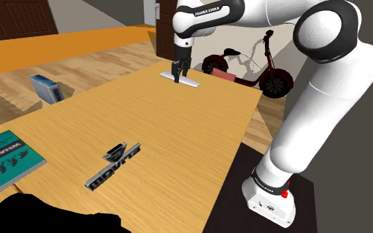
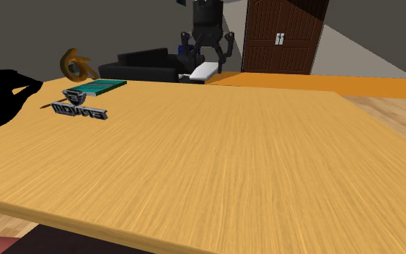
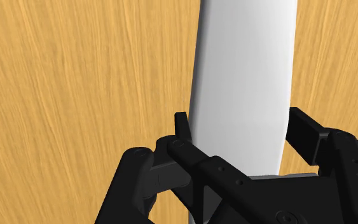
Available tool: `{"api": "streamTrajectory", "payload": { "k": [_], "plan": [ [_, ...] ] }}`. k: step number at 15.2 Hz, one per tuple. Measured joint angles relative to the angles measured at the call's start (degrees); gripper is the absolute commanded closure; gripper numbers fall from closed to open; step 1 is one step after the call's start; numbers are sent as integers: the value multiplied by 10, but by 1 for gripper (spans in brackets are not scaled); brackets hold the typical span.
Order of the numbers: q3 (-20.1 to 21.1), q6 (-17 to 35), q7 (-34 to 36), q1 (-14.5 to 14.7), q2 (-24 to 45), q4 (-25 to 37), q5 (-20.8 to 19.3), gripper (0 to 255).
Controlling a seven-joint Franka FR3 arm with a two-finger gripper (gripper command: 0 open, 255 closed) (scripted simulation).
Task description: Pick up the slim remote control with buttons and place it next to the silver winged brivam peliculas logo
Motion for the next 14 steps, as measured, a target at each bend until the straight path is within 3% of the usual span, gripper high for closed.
{"api": "streamTrajectory", "payload": {
  "k": [14],
  "plan": [
    [104, 10, 175, 77, -157, -165, 11, 255]
  ]
}}
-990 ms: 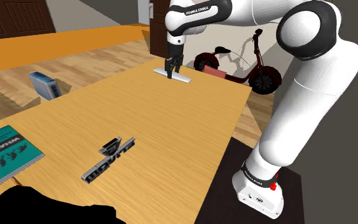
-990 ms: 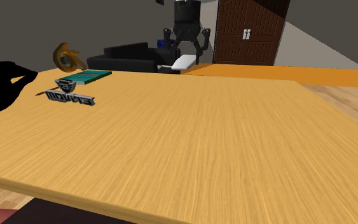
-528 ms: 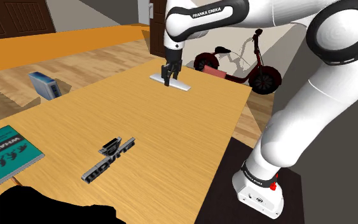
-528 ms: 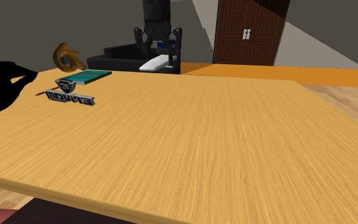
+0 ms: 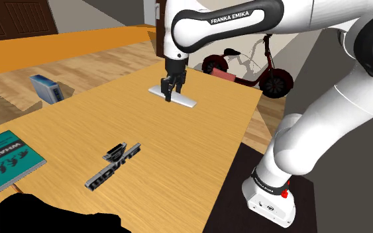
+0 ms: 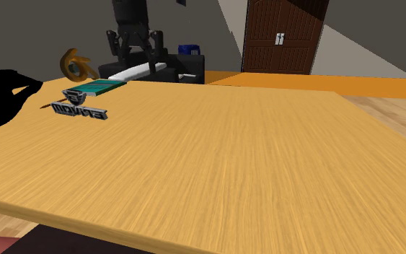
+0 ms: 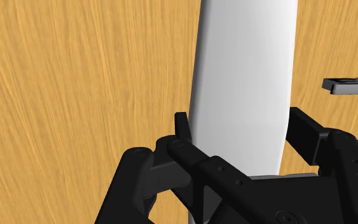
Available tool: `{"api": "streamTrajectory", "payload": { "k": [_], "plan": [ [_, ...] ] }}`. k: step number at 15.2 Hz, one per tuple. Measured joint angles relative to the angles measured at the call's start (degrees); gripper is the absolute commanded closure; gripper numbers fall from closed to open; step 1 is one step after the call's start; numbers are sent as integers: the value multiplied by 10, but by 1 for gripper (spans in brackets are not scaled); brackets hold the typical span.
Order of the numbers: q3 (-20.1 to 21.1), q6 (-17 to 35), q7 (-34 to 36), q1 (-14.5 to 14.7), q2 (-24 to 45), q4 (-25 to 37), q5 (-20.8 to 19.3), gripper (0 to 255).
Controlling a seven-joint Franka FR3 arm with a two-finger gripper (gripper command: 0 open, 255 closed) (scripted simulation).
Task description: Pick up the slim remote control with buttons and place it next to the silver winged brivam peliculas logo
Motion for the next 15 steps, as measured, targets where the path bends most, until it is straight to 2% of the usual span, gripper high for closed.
{"api": "streamTrajectory", "payload": {
  "k": [9, 15],
  "plan": [
    [84, 0, 119, 54, -50, -46, 35, 255],
    [142, -3, 200, 88, -53, -41, 58, 255]
  ]
}}
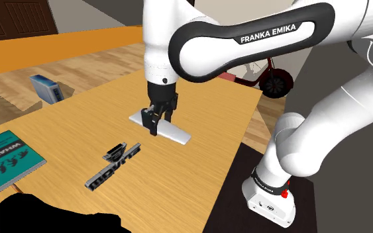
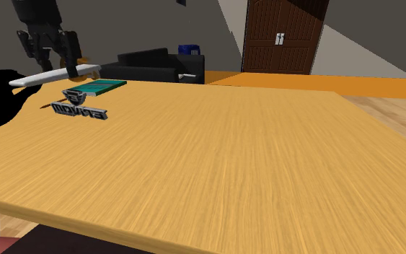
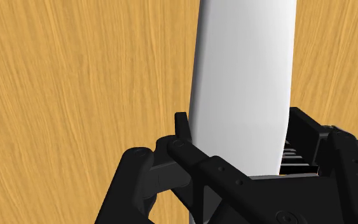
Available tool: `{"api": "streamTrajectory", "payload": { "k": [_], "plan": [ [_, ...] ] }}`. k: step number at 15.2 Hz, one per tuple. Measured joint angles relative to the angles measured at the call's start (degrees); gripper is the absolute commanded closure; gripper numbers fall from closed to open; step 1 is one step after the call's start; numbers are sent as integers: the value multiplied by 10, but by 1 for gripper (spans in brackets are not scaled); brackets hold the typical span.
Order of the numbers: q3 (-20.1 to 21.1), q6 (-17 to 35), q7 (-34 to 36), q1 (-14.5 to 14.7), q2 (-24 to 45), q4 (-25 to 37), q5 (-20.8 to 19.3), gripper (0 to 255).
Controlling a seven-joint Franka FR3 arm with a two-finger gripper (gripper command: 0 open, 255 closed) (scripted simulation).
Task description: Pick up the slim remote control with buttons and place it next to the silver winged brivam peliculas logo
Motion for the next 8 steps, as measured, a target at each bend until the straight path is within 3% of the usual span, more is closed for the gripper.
{"api": "streamTrajectory", "payload": {
  "k": [8],
  "plan": [
    [86, 2, 118, 39, 33, 40, 17, 255]
  ]
}}
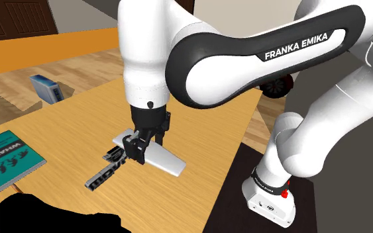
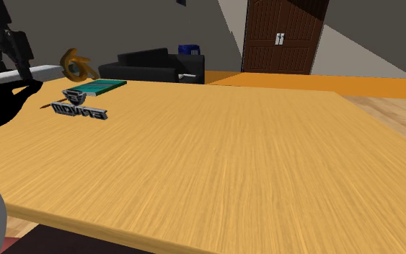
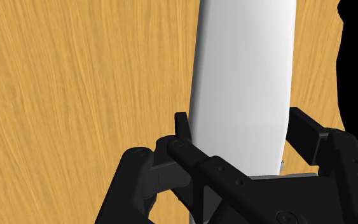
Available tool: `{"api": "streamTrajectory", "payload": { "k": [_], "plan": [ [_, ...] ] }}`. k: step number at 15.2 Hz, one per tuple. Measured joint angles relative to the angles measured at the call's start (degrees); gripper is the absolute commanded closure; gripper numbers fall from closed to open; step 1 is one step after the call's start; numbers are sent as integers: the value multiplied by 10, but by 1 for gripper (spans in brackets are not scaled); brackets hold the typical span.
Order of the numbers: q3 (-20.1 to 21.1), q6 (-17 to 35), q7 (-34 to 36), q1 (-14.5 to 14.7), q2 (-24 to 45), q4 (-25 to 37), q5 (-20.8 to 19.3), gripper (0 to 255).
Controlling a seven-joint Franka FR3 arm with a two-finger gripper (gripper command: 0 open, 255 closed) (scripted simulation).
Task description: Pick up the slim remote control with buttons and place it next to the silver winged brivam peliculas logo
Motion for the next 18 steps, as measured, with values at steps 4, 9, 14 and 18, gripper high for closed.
{"api": "streamTrajectory", "payload": {
  "k": [4, 9, 14, 18],
  "plan": [
    [10, 30, 10, 3, 9, -20, 1, 255],
    [17, 68, 14, 3, 22, -47, -1, 255],
    [23, 109, 17, 3, 36, -74, -3, 255],
    [29, 143, 21, 2, 51, -94, -7, 255]
  ]
}}
